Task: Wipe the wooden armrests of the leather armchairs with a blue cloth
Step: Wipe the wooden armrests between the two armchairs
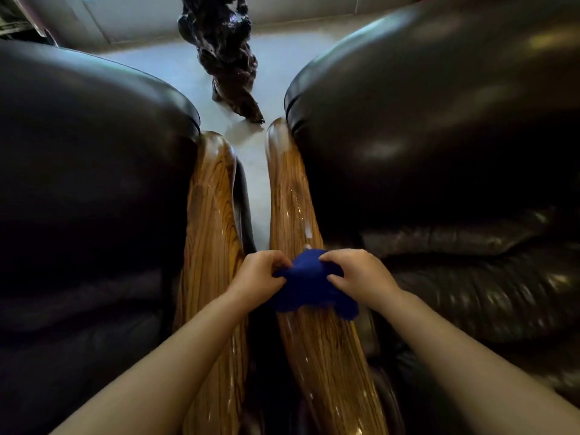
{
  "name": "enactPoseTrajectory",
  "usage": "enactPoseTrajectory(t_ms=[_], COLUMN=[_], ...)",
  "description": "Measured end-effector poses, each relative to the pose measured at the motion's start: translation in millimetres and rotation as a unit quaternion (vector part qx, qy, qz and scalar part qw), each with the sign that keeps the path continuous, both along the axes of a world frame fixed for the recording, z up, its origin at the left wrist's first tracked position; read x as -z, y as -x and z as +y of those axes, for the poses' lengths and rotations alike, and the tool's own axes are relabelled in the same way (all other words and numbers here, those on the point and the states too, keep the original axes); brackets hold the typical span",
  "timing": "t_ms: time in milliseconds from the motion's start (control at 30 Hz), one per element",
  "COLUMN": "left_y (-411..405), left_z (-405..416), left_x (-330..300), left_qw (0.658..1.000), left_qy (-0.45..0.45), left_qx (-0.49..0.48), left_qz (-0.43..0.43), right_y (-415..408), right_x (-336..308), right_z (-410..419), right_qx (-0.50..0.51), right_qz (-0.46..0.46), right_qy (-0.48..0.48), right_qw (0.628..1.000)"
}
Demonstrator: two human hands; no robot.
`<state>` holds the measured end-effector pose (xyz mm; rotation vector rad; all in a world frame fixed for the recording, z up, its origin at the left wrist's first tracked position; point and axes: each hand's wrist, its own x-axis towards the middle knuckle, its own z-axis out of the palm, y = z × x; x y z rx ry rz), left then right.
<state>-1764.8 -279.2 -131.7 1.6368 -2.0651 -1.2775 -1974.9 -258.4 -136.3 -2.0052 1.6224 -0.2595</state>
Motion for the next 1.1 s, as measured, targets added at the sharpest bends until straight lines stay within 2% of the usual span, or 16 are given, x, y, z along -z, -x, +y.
enactPoseTrajectory(t_ms=[33, 100, 167, 233, 300, 400, 667, 900, 1100], left_y=[1.8, 4.7, 9.2, 16.6, 28.7, 48.1, 63.3, 59.5, 58.9], left_z=[2.9, 10.6, 19.7, 28.5, 35.9, 38.3, 6.3, -76.3, -151.8], left_x=[7.5, 21.3, 31.8, 41.2, 55.1, 83.1, 107.6, 97.8, 98.3], left_qw=[1.0, 0.995, 0.973, 0.951, 0.956, 0.969, 0.958, 0.959, 0.961], left_qy=[0.008, 0.089, 0.208, 0.262, 0.248, 0.202, 0.22, 0.215, 0.197], left_qx=[-0.001, -0.026, -0.096, -0.153, -0.128, -0.08, -0.128, -0.154, -0.163], left_qz=[-0.013, -0.032, -0.041, -0.058, -0.087, -0.118, -0.13, -0.099, -0.108], right_y=[-3.1, -7.6, -10.1, -11.8, -17.6, -31.8, -41.3, -50.5, -49.8], right_x=[9.2, 27.1, 42.5, 53.9, 65.0, 85.6, 105.8, 101.9, 100.0], right_z=[1.7, 8.1, 19.7, 30.0, 31.7, 18.8, -15.8, -97.6, -175.8], right_qx=[0.002, 0.037, 0.121, 0.209, 0.225, 0.19, 0.204, 0.203, 0.175], right_qz=[0.006, 0.017, 0.009, -0.006, -0.006, 0.012, -0.003, 0.015, 0.041], right_qy=[0.011, 0.054, 0.119, 0.15, 0.124, 0.068, 0.089, 0.092, 0.098], right_qw=[1.0, 0.998, 0.985, 0.966, 0.966, 0.979, 0.975, 0.975, 0.979])
